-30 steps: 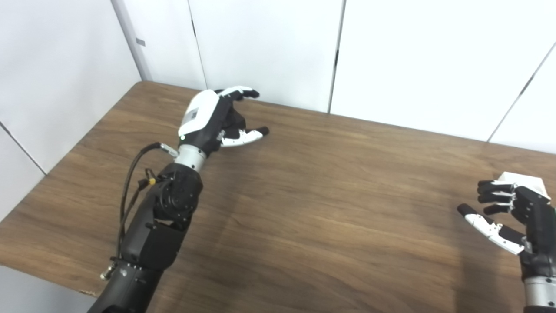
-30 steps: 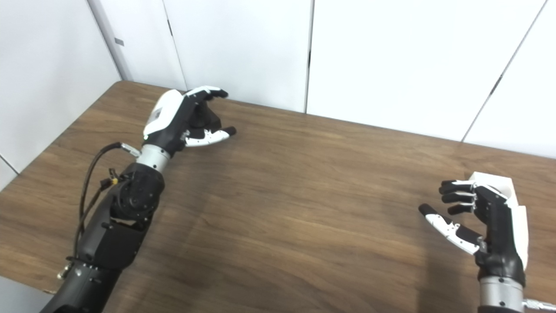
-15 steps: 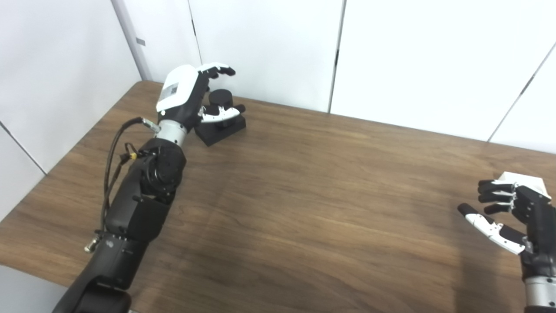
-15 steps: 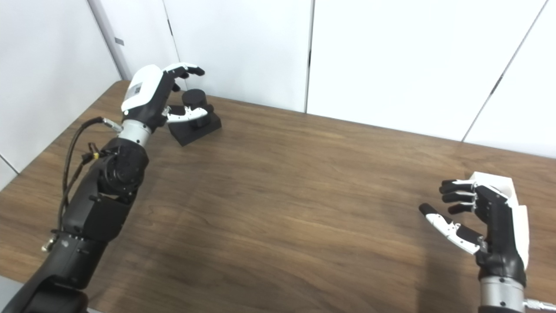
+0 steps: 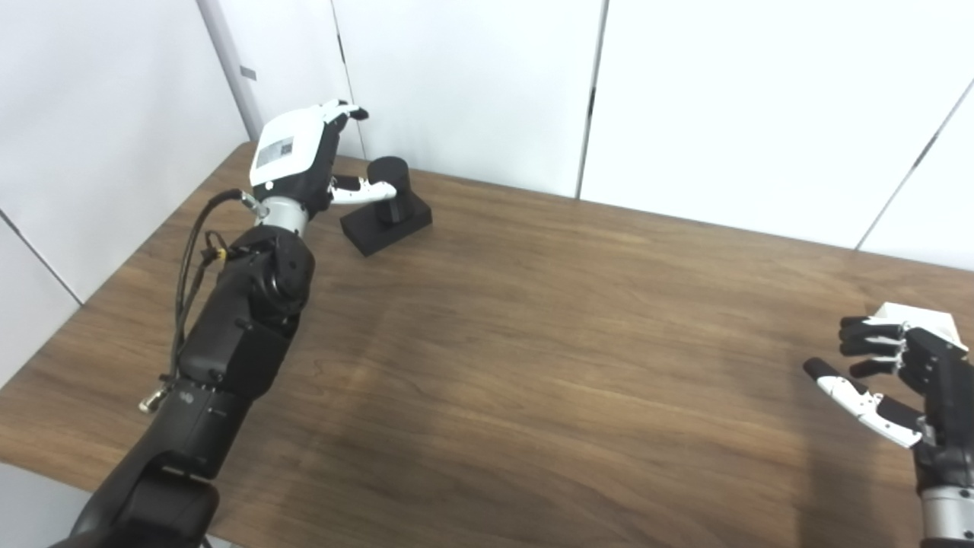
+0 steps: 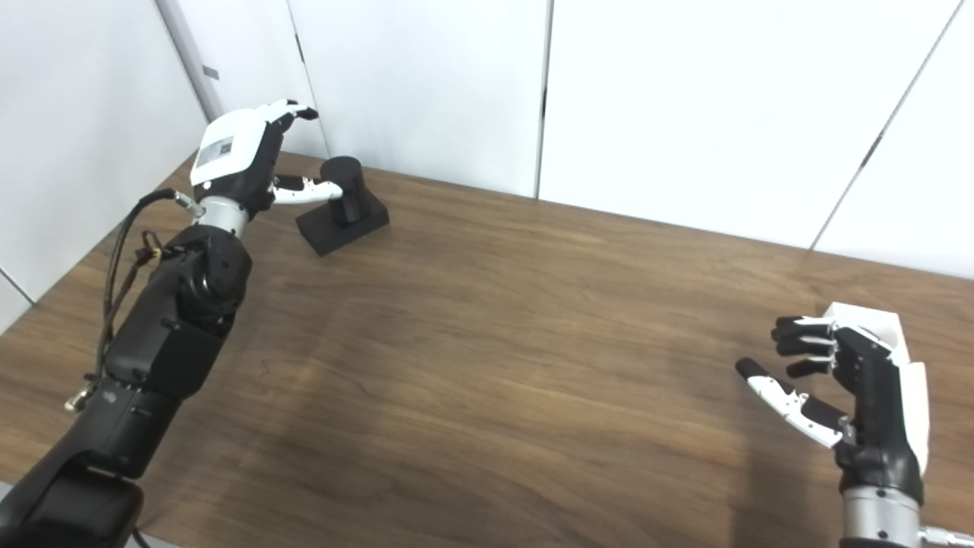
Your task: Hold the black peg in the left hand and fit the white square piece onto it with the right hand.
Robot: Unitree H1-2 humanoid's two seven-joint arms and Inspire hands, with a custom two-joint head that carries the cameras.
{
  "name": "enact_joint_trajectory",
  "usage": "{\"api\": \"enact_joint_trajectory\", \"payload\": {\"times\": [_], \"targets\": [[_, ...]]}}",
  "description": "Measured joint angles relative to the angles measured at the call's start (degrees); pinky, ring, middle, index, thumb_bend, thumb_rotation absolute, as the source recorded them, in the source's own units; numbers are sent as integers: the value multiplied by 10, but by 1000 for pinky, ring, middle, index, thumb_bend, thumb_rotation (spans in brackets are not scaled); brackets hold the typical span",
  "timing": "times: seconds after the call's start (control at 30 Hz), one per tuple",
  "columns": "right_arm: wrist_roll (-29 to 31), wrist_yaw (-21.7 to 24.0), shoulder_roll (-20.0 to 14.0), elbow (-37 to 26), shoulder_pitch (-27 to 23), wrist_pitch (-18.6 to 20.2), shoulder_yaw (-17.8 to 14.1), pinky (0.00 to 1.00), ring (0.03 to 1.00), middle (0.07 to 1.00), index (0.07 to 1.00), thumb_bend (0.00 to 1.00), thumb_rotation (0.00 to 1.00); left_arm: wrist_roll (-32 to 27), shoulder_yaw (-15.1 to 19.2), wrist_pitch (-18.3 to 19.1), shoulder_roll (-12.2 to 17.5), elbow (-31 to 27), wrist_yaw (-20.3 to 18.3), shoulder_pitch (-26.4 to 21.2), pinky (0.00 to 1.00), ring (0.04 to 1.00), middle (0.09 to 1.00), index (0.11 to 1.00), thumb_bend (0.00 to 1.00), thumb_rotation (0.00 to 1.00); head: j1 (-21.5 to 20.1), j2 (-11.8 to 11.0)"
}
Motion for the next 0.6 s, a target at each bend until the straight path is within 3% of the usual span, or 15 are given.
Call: {"api": "enact_joint_trajectory", "payload": {"times": [0.37,0.6], "targets": [[-1,0,0,-4,1,0,-1,458,573,642,491,498,111,13,-35,74,26,6,-67,-23,878,1000,992,873,1000,515,2,3],[-2,0,0,-4,1,0,-1,452,566,643,491,498,111,22,-46,81,26,30,-99,-24,842,999,990,856,1000,519,-1,3]]}}
